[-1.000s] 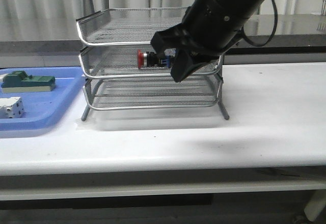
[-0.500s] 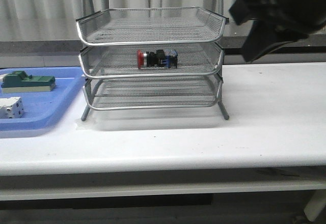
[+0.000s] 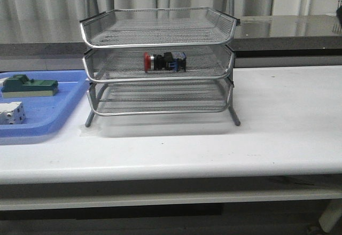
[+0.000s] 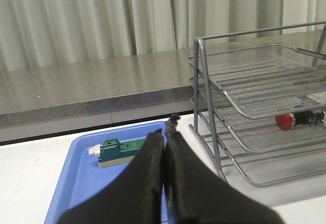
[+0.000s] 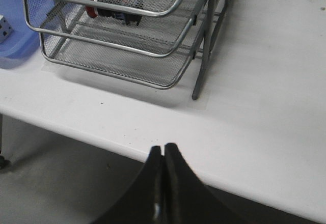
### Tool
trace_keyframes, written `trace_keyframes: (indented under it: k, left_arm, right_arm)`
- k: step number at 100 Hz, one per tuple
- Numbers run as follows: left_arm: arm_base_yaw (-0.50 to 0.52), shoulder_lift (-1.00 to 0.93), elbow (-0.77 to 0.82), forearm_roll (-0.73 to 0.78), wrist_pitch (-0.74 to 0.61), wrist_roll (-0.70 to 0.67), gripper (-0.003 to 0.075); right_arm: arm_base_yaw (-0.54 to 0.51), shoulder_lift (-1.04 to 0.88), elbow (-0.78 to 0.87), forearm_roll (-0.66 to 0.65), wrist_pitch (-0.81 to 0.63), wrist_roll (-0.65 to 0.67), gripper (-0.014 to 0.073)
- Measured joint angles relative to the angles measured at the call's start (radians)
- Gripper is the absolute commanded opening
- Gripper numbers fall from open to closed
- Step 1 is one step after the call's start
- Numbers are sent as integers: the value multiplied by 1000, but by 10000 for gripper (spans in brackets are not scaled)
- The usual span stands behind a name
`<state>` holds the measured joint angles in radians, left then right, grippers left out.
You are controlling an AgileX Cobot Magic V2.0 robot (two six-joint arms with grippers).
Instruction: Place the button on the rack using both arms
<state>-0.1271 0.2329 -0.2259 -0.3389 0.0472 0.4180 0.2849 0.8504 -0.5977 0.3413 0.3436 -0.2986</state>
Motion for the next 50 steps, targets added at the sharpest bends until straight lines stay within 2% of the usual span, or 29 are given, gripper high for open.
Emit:
trace_keyframes:
  k: [32,50]
  left_arm:
    - [0,0,0,0,0,0,-20]
    - [0,0,0,0,0,0,-20]
  right_arm:
    - [-92,-278,90,-7,0,1,-57]
    - [-113,-365,101,-15,21,1,-57]
